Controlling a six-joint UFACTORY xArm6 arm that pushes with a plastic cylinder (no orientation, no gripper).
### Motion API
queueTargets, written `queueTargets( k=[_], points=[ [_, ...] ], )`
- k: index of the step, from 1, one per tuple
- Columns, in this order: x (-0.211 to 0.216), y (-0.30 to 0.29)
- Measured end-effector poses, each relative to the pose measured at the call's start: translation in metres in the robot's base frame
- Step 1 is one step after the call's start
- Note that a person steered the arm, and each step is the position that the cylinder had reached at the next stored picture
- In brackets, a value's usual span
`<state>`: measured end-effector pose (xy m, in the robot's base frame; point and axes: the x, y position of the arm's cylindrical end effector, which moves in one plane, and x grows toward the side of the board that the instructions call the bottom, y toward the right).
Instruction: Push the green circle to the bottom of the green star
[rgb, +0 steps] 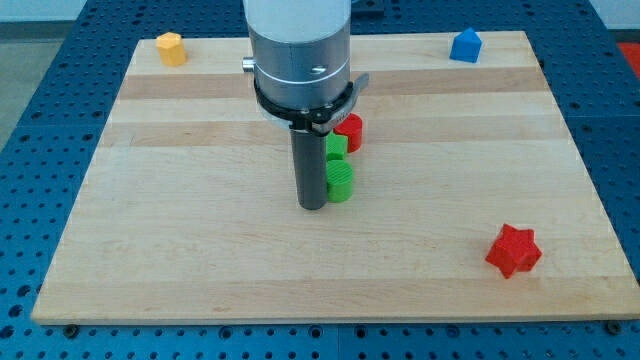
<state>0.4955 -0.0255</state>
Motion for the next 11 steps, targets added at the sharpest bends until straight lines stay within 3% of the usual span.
queueTargets(
  k=[6, 11],
  points=[
    [0.004, 0.063],
    [-0.013, 0.063]
  ],
)
